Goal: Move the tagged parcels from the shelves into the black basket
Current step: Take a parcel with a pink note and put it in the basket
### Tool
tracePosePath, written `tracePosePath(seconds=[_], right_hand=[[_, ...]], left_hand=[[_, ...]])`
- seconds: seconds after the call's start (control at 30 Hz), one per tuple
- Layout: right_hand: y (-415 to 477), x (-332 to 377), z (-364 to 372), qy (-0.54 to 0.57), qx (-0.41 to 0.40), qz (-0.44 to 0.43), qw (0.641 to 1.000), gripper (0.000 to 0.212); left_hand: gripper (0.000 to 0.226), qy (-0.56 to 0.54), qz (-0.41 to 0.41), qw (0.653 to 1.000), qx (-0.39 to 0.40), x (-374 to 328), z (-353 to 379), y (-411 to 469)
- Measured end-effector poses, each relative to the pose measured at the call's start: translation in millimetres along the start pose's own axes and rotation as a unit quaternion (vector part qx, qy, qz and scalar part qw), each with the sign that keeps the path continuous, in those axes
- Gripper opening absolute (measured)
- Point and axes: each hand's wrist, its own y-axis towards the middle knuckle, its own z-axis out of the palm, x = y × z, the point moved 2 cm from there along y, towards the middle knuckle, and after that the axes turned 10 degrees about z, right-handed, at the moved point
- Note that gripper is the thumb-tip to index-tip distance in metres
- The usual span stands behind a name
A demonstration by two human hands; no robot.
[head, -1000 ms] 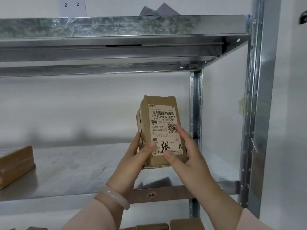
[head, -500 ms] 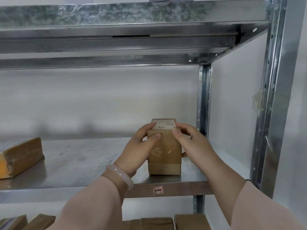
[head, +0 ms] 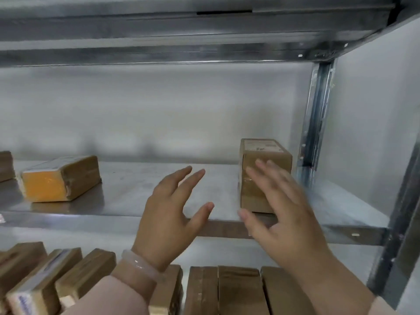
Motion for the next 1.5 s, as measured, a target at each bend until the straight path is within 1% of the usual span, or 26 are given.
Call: tracePosePath(seconds=[0.07,0.13,0.27,0.33,0.43,0.5,0.67,0.87,1.0,1.13,1.23,1.33,1.5], right_hand=[[-17,20,27,-0.01,0.049,-0.01,0.999,0.062],[-33,41,58,-0.011,0.097,-0.013,0.995,0.063],[-63,95,130,-0.01,0.196,-0.016,0.98,0.068],[-77,134,166,-0.016,0.257,-0.017,0.966,0.071],[-98,198,214,-0.011,0.339,-0.042,0.94,0.069],[-109,242,247,0.008,0.352,-0.071,0.933,0.069],[-135,345,322,0.063,0.374,-0.108,0.919,0.074],[-154,440,395,0.131,0.385,-0.145,0.902,0.076],[-146,490,443,0.155,0.377,-0.152,0.9,0.075],[-137,532,502,0.16,0.389,-0.152,0.894,0.074],[-126,562,552,0.175,0.386,-0.16,0.891,0.072],[-107,593,607,0.172,0.395,-0.173,0.886,0.074],[-61,638,696,0.17,0.411,-0.182,0.877,0.07]], left_hand=[[0.059,0.031,0.012,0.999,-0.007,17,-17,-28],[0.06,0.074,-0.004,0.997,0.009,39,-35,-59],[0.061,0.137,-0.067,0.987,0.056,93,-88,-129],[0.06,0.164,-0.103,0.978,0.075,121,-123,-166],[0.062,0.197,-0.158,0.963,0.092,161,-180,-224],[0.062,0.219,-0.191,0.952,0.1,184,-219,-260],[0.06,0.281,-0.253,0.92,0.102,230,-312,-335],[0.06,0.329,-0.302,0.891,0.082,282,-397,-394],[0.061,0.357,-0.349,0.863,0.076,319,-431,-418],[0.062,0.359,-0.365,0.856,0.074,372,-453,-433],[0.063,0.351,-0.377,0.853,0.083,423,-467,-439],[0.064,0.35,-0.387,0.848,0.097,479,-482,-441],[0.064,0.369,-0.4,0.829,0.125,576,-511,-438]])
